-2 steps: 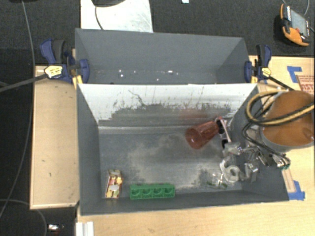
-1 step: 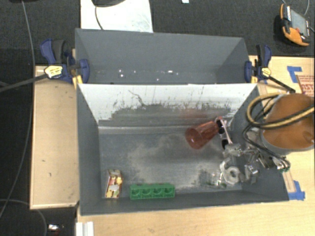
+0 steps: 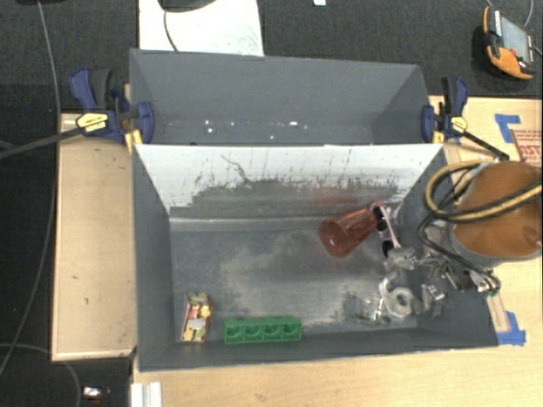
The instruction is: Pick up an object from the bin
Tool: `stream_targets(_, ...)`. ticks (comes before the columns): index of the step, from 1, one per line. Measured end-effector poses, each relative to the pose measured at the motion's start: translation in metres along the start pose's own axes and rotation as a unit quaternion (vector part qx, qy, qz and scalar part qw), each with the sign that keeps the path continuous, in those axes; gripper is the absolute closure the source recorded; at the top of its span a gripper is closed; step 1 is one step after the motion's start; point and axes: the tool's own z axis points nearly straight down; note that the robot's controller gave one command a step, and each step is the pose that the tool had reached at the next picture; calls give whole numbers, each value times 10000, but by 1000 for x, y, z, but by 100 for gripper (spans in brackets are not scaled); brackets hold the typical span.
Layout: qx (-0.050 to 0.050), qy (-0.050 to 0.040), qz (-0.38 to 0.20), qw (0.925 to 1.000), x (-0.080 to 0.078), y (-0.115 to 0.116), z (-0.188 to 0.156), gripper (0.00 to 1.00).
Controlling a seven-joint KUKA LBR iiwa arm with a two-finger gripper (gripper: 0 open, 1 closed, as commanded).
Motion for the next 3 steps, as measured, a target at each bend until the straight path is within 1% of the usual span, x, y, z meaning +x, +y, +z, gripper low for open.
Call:
stream_targets(1,11,-25,140,9999,-3,-1,-7,100)
stream_targets(2,6,-20,34,10000,-2,-2,-4,100)
stream_targets(3,9,-31,234,9997,2,4,-1,0)
